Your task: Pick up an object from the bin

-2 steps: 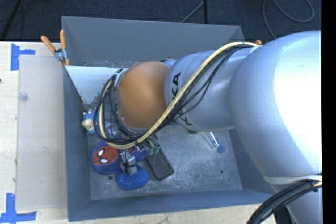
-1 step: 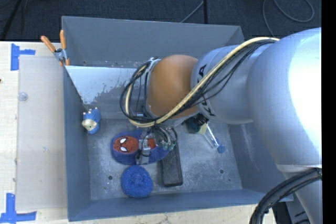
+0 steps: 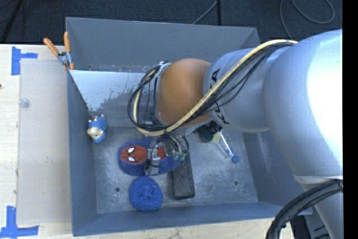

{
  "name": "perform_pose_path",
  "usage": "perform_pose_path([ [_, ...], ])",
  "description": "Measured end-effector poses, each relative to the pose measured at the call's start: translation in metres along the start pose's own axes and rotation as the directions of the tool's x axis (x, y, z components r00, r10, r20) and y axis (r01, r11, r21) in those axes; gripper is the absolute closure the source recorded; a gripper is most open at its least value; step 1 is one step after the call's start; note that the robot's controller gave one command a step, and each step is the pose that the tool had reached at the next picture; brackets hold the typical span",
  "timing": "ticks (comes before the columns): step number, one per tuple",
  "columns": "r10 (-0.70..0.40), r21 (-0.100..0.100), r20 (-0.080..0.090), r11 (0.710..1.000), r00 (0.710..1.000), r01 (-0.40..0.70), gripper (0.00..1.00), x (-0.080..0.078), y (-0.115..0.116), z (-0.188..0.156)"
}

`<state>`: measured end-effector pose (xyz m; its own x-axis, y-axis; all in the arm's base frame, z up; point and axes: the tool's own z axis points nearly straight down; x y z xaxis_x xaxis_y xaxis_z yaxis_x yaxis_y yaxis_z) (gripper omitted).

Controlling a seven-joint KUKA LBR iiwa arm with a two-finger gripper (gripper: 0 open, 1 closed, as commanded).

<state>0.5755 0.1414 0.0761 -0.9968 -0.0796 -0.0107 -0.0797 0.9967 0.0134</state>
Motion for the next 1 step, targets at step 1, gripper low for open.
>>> perform_pose_path([
  [1, 0.001, 0.0, -0.001, 1.0, 1.0, -0.001, 1.0, 0.0005, 0.0001, -0.0028],
])
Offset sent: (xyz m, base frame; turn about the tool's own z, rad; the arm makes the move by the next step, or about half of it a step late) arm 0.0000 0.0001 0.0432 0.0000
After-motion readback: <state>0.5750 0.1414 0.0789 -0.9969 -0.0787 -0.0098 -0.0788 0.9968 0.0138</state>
